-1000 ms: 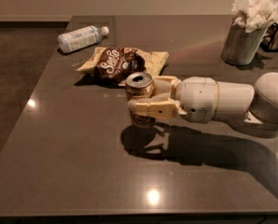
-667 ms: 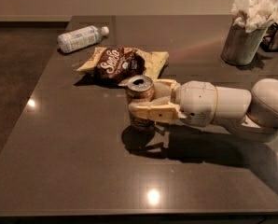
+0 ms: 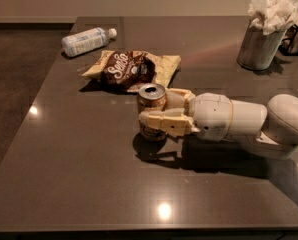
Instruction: Place orange can upright
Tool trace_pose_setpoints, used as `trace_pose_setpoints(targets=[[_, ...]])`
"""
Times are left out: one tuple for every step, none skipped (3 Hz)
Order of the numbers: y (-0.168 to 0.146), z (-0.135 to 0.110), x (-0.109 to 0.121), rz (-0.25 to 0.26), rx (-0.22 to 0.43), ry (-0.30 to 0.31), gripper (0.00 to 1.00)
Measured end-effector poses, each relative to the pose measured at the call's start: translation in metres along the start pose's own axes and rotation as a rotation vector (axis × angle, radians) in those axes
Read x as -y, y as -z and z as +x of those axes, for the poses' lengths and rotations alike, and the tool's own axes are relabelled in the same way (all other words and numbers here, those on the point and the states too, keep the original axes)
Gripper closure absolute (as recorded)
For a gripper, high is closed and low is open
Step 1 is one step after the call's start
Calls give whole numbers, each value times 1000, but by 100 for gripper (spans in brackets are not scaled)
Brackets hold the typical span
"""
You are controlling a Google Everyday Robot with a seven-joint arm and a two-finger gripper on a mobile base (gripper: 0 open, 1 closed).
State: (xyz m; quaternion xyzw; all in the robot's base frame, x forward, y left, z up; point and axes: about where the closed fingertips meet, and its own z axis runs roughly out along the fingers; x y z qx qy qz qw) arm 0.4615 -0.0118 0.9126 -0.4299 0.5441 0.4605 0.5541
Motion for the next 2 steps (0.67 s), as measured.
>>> trace_pose_setpoints(targets=[[1, 1, 2, 28, 10, -4, 0], [1, 1, 2, 28, 10, -4, 0]])
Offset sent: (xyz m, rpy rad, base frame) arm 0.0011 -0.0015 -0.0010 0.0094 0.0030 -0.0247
